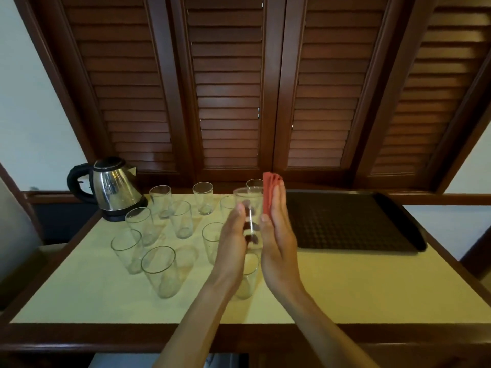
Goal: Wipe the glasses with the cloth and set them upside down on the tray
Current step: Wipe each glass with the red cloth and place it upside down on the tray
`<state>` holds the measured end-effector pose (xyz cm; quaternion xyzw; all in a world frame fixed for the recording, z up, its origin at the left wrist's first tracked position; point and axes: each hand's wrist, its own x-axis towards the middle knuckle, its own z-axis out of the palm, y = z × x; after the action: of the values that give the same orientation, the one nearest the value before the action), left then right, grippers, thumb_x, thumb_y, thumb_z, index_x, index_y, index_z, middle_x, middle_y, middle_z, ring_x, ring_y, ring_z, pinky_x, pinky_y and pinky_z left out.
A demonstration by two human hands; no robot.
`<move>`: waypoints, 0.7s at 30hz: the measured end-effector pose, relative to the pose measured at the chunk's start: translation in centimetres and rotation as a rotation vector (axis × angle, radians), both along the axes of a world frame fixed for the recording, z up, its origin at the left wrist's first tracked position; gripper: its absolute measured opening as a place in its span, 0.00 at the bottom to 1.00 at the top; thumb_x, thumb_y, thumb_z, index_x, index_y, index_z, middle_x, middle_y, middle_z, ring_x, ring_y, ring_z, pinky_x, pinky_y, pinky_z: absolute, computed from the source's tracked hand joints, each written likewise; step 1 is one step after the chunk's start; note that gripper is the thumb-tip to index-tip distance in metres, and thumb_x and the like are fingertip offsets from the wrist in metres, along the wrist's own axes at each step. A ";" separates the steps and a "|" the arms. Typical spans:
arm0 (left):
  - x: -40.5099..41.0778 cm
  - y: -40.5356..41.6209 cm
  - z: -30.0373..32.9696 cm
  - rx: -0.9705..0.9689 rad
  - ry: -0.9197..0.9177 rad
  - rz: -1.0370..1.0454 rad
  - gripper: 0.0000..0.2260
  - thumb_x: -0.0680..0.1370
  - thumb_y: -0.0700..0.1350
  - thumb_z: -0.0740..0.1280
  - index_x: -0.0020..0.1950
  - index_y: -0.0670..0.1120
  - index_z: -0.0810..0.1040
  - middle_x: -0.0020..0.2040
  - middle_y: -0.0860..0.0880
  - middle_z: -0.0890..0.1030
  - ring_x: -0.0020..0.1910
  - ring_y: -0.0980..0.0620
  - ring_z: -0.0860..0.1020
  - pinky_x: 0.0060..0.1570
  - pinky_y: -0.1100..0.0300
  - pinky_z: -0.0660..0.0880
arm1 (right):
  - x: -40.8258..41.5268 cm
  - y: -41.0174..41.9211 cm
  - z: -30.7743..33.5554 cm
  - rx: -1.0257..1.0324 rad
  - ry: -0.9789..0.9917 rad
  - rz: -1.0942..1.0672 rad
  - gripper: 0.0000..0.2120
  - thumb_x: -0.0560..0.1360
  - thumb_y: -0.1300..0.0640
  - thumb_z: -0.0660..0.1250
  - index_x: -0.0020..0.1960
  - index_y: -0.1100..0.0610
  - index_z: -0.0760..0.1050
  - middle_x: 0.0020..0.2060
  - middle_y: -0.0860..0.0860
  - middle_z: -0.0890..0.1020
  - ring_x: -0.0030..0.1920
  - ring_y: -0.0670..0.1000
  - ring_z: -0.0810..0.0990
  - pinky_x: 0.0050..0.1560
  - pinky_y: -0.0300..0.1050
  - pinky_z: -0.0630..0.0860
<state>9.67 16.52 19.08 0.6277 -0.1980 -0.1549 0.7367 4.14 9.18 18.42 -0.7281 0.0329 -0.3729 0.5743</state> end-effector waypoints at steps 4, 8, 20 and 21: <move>1.3 -0.2 1.3 -0.034 -0.061 0.015 0.26 0.81 0.70 0.52 0.63 0.56 0.80 0.60 0.47 0.84 0.60 0.49 0.83 0.59 0.52 0.81 | -0.7 1.5 -1.8 -0.051 -0.037 0.084 0.27 0.85 0.48 0.53 0.81 0.45 0.48 0.81 0.37 0.54 0.80 0.42 0.54 0.79 0.43 0.58; -0.6 -0.7 -0.5 0.034 -0.070 -0.052 0.25 0.78 0.70 0.61 0.68 0.58 0.79 0.65 0.46 0.82 0.62 0.51 0.83 0.63 0.46 0.81 | 0.2 -0.9 0.0 0.098 -0.071 0.016 0.27 0.85 0.53 0.52 0.81 0.45 0.49 0.78 0.32 0.59 0.78 0.37 0.58 0.75 0.39 0.65; 0.1 -1.1 1.2 -0.087 -0.051 0.115 0.23 0.78 0.67 0.52 0.62 0.58 0.78 0.61 0.55 0.81 0.60 0.58 0.80 0.63 0.52 0.79 | -0.7 0.7 -1.2 -0.036 -0.044 0.037 0.26 0.85 0.53 0.52 0.82 0.48 0.48 0.81 0.37 0.53 0.81 0.43 0.51 0.80 0.49 0.53; 0.6 -0.9 1.5 -0.072 -0.052 0.116 0.25 0.77 0.69 0.52 0.64 0.59 0.77 0.65 0.54 0.78 0.61 0.58 0.78 0.62 0.55 0.78 | -0.9 1.1 -1.6 -0.061 -0.052 0.049 0.26 0.86 0.52 0.51 0.81 0.48 0.49 0.81 0.37 0.53 0.81 0.43 0.51 0.80 0.50 0.53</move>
<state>10.23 15.58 20.58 0.6150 -0.1859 -0.0881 0.7613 3.28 10.30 16.78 -0.7358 -0.0111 -0.3782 0.5616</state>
